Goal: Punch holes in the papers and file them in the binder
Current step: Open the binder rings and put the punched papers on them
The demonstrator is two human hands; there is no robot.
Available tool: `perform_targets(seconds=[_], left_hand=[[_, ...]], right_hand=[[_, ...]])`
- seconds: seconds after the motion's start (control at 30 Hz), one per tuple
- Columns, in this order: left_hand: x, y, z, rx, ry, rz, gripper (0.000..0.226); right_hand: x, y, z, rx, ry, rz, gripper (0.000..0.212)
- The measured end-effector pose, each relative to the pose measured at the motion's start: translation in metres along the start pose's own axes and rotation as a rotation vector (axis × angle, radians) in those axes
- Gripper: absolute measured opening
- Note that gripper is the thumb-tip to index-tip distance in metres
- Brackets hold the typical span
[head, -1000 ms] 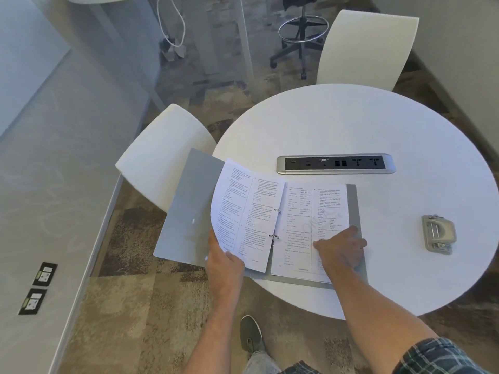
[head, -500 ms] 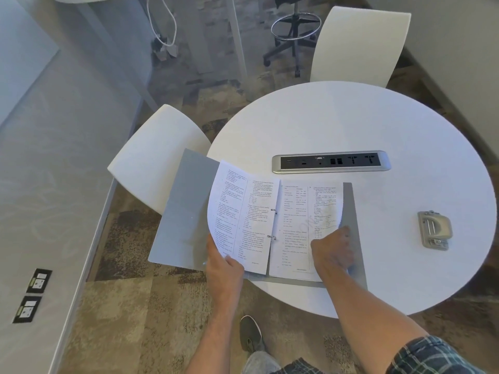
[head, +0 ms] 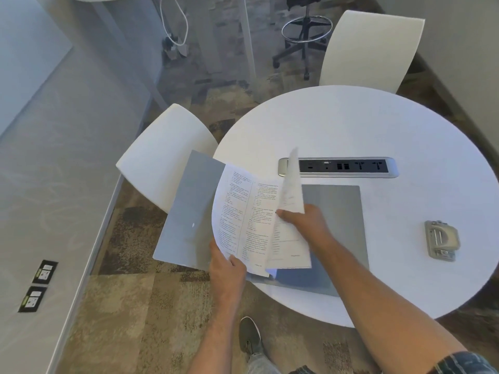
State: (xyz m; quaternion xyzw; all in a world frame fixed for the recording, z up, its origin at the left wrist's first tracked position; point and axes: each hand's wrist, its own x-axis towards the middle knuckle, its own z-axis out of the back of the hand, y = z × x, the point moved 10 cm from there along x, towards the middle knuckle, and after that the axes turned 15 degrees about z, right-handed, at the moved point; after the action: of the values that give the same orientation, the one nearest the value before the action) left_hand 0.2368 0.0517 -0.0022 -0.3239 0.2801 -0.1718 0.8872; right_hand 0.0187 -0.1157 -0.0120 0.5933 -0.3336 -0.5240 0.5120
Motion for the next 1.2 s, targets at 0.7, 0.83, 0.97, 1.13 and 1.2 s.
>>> perform_targets(seconds=[0.7, 0.83, 0.97, 1.13, 1.2], left_hand=[[0.012, 0.032, -0.005, -0.296, 0.032, 0.219, 0.05], [0.015, 0.03, -0.003, -0.394, 0.002, 0.258, 0.06], [0.021, 0.038, -0.008, -0.272, -0.027, 0.275, 0.054], [0.029, 0.05, -0.006, -0.205, -0.075, 0.362, 0.033], [0.028, 0.046, -0.004, -0.171, -0.082, 0.34, 0.032]], right_hand=[[-0.013, -0.049, -0.091, -0.067, 0.585, 0.006, 0.04], [-0.007, -0.064, -0.083, -0.607, 0.748, 0.239, 0.055], [-0.003, -0.065, -0.089, -0.884, 0.839, 0.395, 0.057], [-0.002, -0.061, -0.087, -0.865, 0.799, 0.444, 0.052], [0.001, -0.061, -0.083, -0.701, 0.768, 0.353, 0.053]])
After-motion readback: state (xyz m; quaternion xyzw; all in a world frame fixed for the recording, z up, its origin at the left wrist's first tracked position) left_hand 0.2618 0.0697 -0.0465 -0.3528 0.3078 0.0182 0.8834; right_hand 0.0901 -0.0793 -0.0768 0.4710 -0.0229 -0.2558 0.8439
